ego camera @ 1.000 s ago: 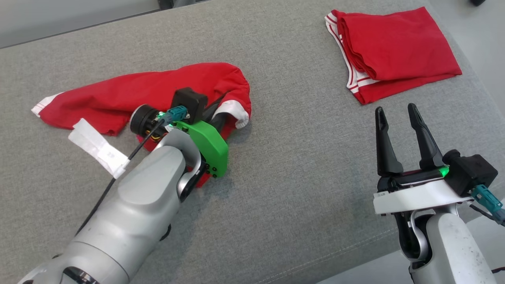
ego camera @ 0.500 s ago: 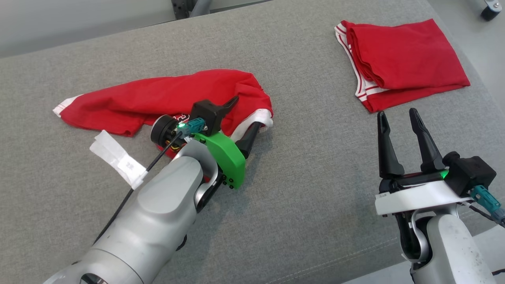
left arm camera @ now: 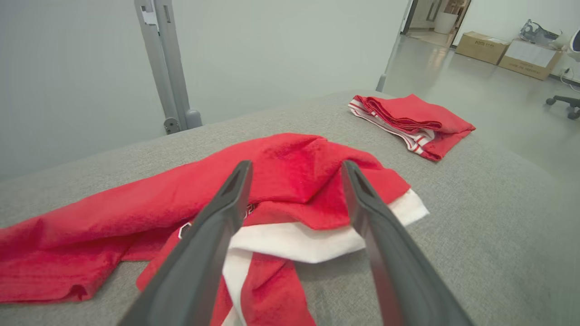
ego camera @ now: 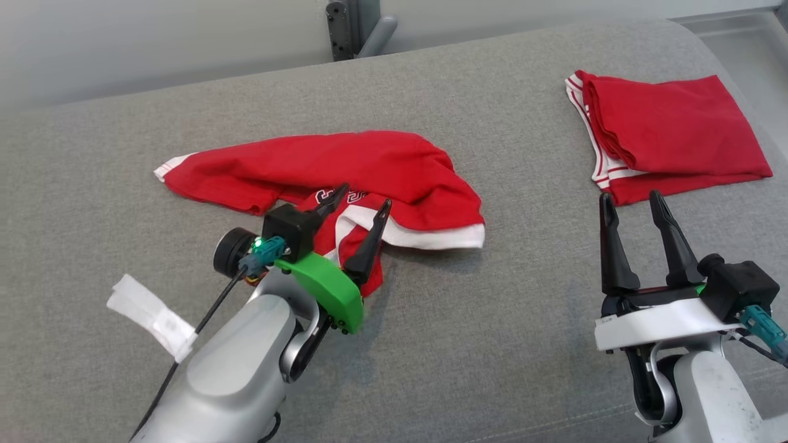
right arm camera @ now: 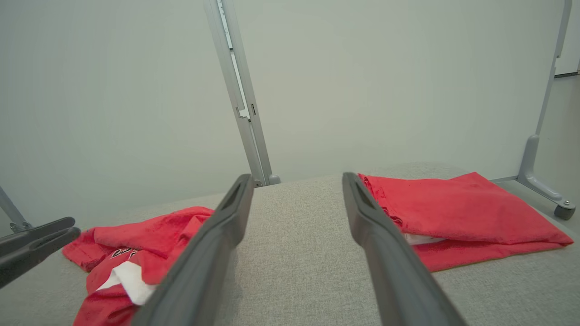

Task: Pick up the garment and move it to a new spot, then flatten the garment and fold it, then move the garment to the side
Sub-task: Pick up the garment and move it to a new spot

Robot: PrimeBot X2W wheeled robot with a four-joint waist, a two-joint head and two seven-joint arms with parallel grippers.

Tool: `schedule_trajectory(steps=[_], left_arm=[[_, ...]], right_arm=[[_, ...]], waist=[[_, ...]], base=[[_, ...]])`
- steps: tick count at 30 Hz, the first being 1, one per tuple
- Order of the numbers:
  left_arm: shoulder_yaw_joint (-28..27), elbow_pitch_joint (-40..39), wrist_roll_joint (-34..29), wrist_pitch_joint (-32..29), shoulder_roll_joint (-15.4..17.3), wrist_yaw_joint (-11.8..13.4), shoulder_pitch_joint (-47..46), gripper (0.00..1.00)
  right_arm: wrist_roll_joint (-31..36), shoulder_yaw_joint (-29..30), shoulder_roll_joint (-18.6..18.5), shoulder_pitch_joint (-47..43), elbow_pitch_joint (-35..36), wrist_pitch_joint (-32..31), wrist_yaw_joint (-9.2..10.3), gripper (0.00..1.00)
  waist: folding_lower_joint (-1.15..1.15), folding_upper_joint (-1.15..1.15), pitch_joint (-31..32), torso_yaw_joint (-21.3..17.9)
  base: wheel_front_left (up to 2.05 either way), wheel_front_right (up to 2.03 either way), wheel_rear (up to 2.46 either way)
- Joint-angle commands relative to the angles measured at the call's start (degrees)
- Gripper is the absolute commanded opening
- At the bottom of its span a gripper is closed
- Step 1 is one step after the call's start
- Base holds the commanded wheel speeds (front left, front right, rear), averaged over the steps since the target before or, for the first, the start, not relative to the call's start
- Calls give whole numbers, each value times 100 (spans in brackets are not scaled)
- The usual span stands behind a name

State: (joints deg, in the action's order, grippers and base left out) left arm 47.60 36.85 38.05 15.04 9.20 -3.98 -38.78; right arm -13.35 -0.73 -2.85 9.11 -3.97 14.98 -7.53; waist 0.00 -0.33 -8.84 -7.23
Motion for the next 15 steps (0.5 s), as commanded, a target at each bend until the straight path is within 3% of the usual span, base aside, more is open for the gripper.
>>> schedule_trajectory(steps=[1, 15], left_arm=[[-93, -97, -103, 13, 65, 69, 170, 100], [-1696, -1786, -765, 13, 412, 755, 1964, 100]], right_arm=[[37, 13, -10, -75, -7, 2, 9, 100], [79, -6, -10, -239, -24, -20, 9, 100]], waist=[[0, 33, 153, 155], [0, 33, 392, 357]], base=[[0, 0, 0], [0, 0, 0]])
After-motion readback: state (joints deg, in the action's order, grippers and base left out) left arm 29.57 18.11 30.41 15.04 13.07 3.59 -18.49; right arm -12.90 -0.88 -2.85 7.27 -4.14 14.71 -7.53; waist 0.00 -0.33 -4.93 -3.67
